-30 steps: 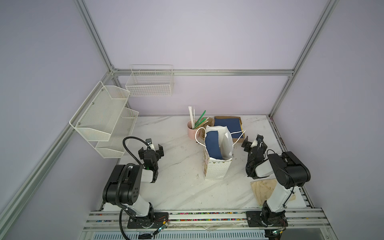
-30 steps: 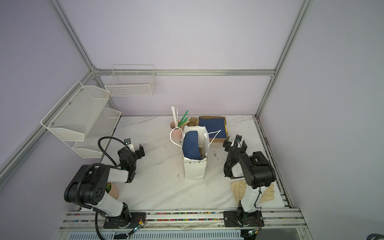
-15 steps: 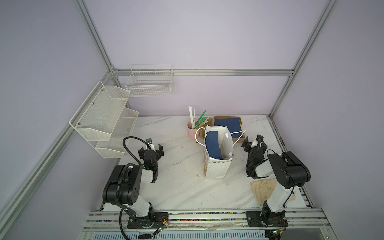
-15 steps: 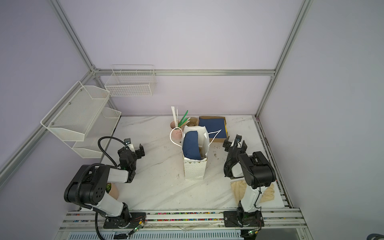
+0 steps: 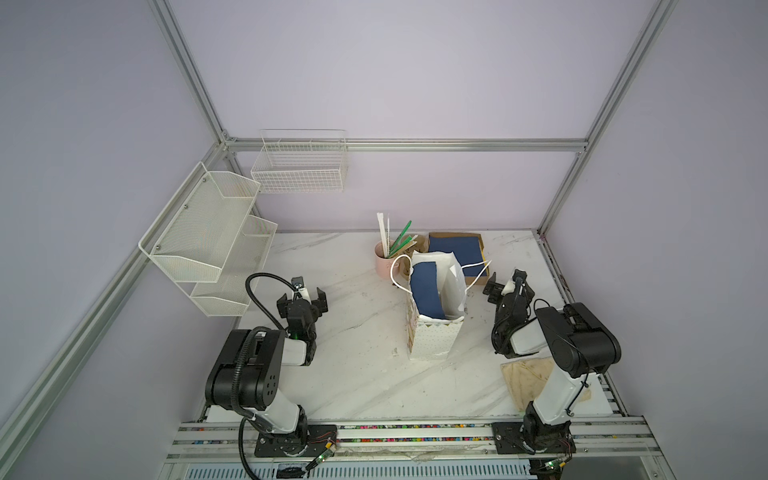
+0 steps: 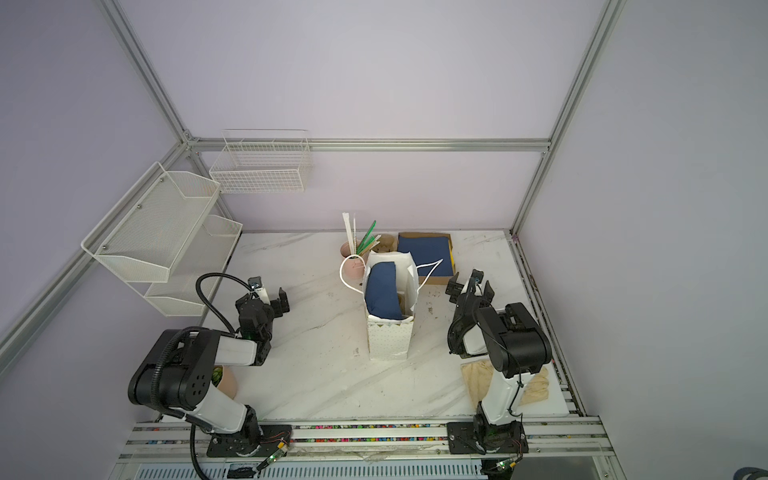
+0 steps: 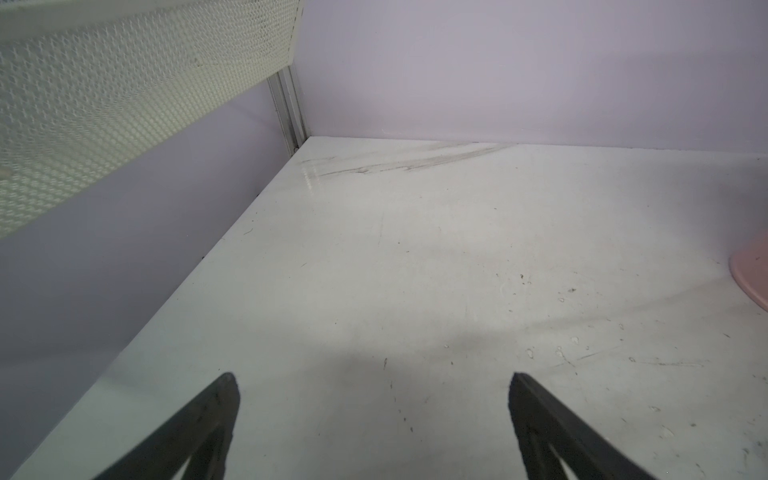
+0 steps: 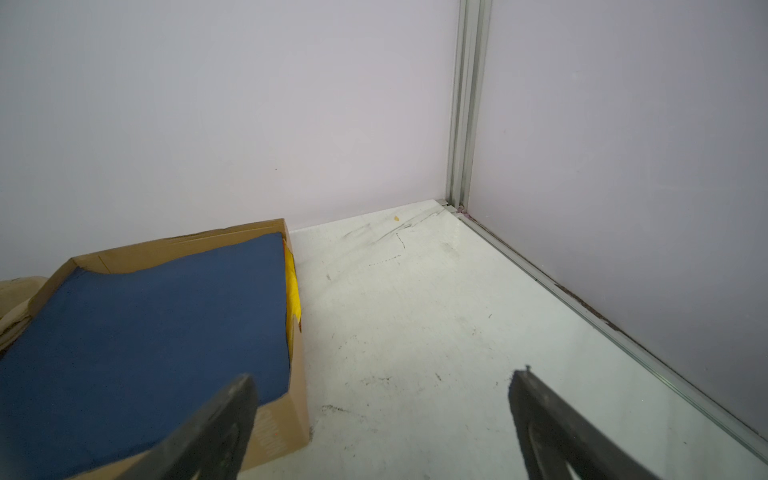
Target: Pack the takeout coffee
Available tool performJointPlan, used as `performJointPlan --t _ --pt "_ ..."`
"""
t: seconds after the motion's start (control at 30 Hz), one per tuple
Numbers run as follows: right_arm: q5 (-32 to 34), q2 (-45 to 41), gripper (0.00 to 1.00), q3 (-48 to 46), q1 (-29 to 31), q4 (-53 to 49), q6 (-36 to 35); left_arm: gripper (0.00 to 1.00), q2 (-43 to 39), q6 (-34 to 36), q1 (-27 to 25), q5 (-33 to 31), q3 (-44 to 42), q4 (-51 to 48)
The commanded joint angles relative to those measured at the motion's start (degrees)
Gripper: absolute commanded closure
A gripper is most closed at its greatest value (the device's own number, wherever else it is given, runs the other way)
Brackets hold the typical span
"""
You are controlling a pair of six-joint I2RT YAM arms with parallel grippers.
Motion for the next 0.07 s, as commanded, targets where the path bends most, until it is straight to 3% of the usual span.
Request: performJointPlan --t 0.0,0.03 --pt "-0.92 -0.01 0.03 0.19 -0.49 2.12 -0.76 0.00 -0.61 0.73 0.04 0.13 -1.37 3.71" --pt "-0.93 -0.12 0.03 0.06 -0.52 2.20 -0.82 0.00 -0.61 0.74 0.03 0.13 -1.40 3.69"
